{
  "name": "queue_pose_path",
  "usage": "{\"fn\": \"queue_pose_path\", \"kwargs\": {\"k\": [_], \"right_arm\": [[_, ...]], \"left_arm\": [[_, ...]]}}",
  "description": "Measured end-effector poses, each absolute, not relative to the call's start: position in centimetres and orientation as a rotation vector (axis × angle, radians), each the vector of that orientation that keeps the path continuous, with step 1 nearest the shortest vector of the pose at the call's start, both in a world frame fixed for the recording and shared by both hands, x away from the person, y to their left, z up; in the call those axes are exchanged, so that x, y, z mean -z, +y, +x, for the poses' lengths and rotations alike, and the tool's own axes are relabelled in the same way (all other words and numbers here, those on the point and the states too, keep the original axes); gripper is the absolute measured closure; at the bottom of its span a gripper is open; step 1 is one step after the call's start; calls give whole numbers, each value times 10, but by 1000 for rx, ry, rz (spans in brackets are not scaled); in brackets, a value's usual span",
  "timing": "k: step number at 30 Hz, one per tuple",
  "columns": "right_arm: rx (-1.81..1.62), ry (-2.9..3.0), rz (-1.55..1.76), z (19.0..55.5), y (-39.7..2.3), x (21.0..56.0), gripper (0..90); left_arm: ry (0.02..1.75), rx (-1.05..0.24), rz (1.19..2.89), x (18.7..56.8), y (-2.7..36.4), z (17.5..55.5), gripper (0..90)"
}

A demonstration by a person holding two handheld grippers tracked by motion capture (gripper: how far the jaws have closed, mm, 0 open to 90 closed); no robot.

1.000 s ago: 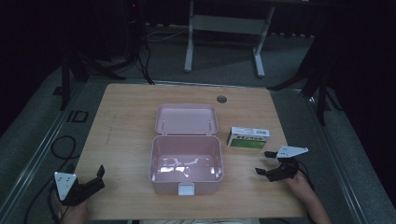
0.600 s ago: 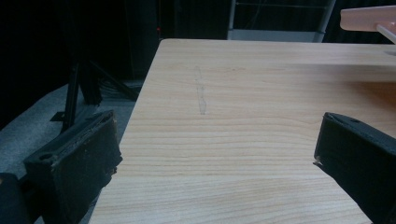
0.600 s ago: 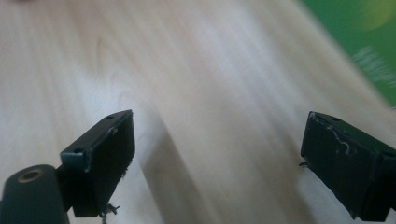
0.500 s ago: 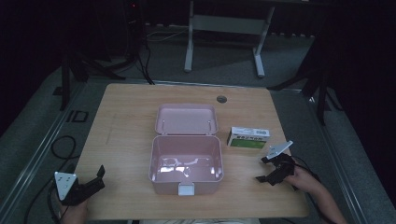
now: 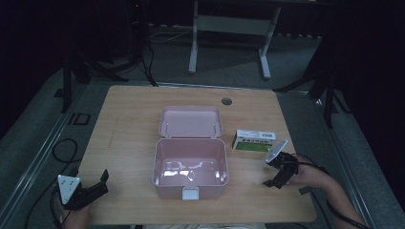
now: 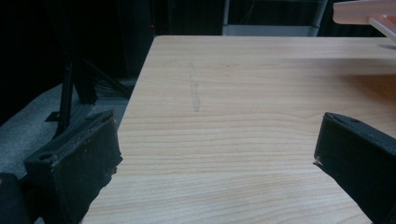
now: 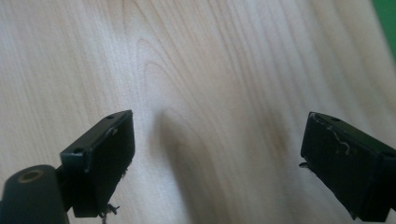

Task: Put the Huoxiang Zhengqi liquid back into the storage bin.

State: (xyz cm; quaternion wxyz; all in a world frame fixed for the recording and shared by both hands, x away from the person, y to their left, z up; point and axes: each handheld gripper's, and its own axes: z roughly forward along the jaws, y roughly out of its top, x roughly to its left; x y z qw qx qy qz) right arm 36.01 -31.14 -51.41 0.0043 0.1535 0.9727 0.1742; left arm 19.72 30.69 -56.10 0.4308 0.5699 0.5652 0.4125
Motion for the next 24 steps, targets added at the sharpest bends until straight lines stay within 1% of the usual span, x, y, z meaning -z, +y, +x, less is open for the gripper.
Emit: {"fn": "queue_pose_path", "kwargs": {"k": [11, 16, 20, 21, 22, 23, 24], "right_arm": [[-425, 3089, 395, 368, -293, 499, 98], [-438, 3093, 370, 370, -290, 492, 98], [-428, 3095, 283, 371, -287, 478, 98], [-419, 3092, 265, 373, -286, 471, 98], [-419, 3092, 265, 373, -286, 471, 98], [-417, 3084, 253, 376, -285, 462, 98], [-417, 3084, 253, 376, -285, 462, 98]], "left_arm": [[1407, -1023, 1417, 561, 307, 197, 4], [1406, -1021, 1420, 561, 307, 197, 4], [1405, -1020, 1421, 561, 307, 197, 4], [1405, -1020, 1421, 561, 307, 197, 4], [1405, -1019, 1421, 561, 307, 197, 4], [1404, -1018, 1423, 561, 307, 197, 4], [1404, -1017, 1425, 561, 307, 197, 4]]}}
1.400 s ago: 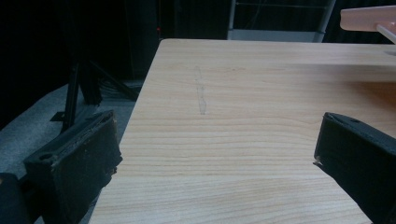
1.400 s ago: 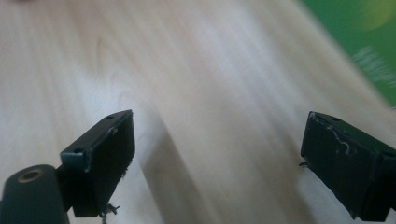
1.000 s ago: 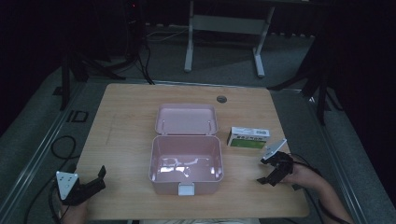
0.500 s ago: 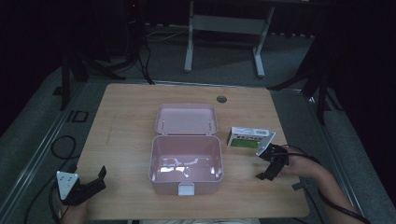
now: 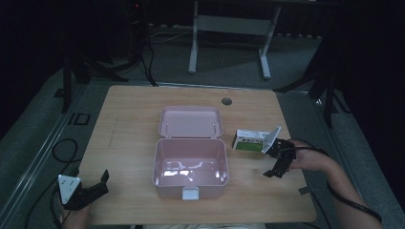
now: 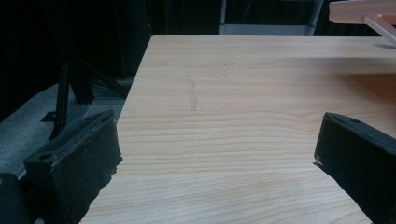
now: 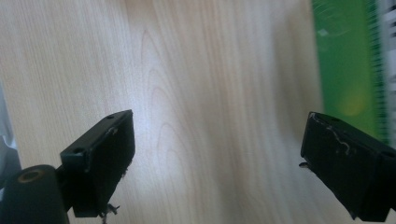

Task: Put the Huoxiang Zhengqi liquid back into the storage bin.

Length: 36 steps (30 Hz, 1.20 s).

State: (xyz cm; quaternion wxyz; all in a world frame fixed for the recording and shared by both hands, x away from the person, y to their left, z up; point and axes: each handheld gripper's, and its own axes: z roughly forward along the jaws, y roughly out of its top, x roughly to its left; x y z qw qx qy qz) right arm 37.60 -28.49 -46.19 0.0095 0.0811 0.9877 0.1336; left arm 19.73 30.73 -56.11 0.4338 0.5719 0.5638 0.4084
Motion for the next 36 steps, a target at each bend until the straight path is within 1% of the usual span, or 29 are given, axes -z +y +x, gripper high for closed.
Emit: {"fn": "queue_pose_path", "kwargs": {"k": [5, 10, 24, 25, 26, 30, 36], "right_arm": [[-413, 3066, 253, 387, -284, 441, 98], [-398, 3056, 254, 396, -282, 430, 98], [-330, 3033, 290, 433, -274, 417, 98], [-325, 3029, 285, 436, -274, 417, 105], [-322, 3005, 274, 438, -273, 415, 145], [-344, 3006, 292, 448, -270, 414, 154], [-281, 3020, 289, 462, -264, 418, 173]], "left_arm": [[1404, -1010, 1423, 561, 308, 197, 4], [1403, -1007, 1424, 561, 308, 197, 4], [1401, -1002, 1430, 561, 308, 197, 4], [1399, -1003, 1434, 561, 308, 197, 4], [1399, -1003, 1433, 561, 307, 197, 4], [1398, -1002, 1430, 561, 308, 197, 4], [1397, -1003, 1437, 561, 307, 198, 4]]}}
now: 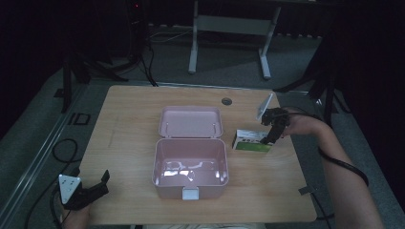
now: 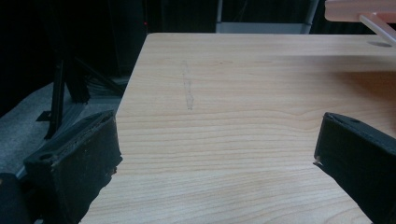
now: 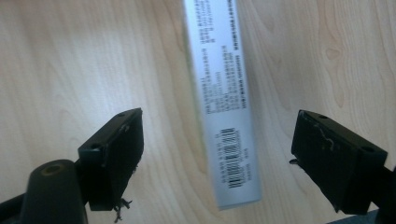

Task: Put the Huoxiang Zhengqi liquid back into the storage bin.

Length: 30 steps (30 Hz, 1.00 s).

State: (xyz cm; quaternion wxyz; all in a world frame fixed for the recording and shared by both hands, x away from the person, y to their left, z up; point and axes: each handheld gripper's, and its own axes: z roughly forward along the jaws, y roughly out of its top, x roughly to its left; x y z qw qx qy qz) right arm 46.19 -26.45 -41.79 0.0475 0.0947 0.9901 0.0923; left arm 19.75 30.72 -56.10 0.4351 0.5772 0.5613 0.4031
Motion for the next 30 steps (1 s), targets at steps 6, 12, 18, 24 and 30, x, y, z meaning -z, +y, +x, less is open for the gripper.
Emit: {"fn": "queue_pose_path", "kwargs": {"k": [6, 12, 18, 24, 30], "right_arm": [[-229, 3059, 252, 469, -256, 427, 277], [-186, 3077, 223, 474, -248, 437, 354], [-111, 3083, 210, 480, -241, 445, 428], [-64, 3101, 187, 482, -236, 455, 464], [-42, 3092, 148, 481, -234, 460, 516]], "left_arm": [[1395, -1002, 1435, 561, 307, 197, 4], [1392, -1002, 1438, 561, 307, 197, 4], [1391, -999, 1439, 561, 307, 197, 4], [1388, -1000, 1440, 561, 307, 197, 4], [1387, -999, 1442, 561, 307, 197, 4]]}}
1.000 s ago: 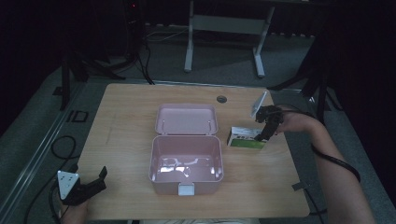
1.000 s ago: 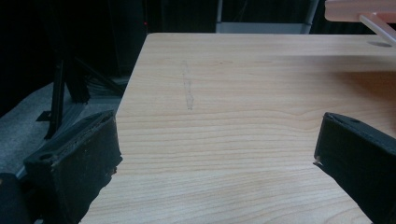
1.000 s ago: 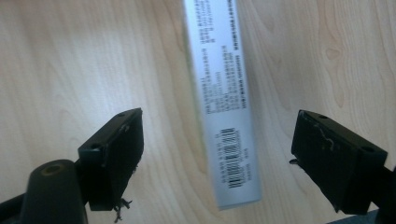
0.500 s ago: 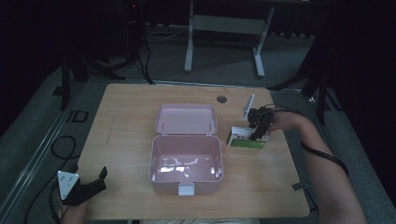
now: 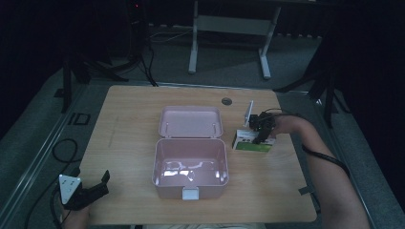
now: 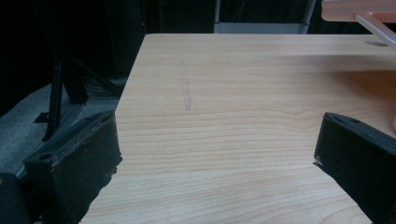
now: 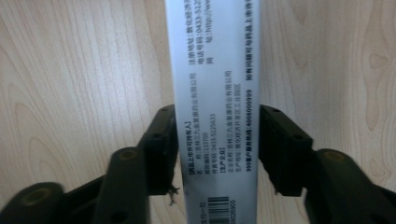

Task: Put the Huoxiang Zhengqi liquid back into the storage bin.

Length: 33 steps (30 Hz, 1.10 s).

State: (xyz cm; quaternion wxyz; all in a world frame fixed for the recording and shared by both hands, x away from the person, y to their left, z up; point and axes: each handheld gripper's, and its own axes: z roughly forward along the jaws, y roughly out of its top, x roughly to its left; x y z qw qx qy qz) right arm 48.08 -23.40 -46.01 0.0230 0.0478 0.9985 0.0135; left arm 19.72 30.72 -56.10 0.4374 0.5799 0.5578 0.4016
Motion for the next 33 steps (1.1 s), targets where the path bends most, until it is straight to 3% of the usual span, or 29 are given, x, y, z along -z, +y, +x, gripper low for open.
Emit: {"fn": "queue_pose_path", "kwargs": {"k": [10, 33], "right_arm": [[16, 3096, 86, 477, -230, 468, 616], [26, 3107, 87, 436, -234, 457, 621]], "left_arm": [[1389, -991, 1449, 561, 307, 197, 4], [1388, -986, 1444, 561, 308, 197, 4]]}}
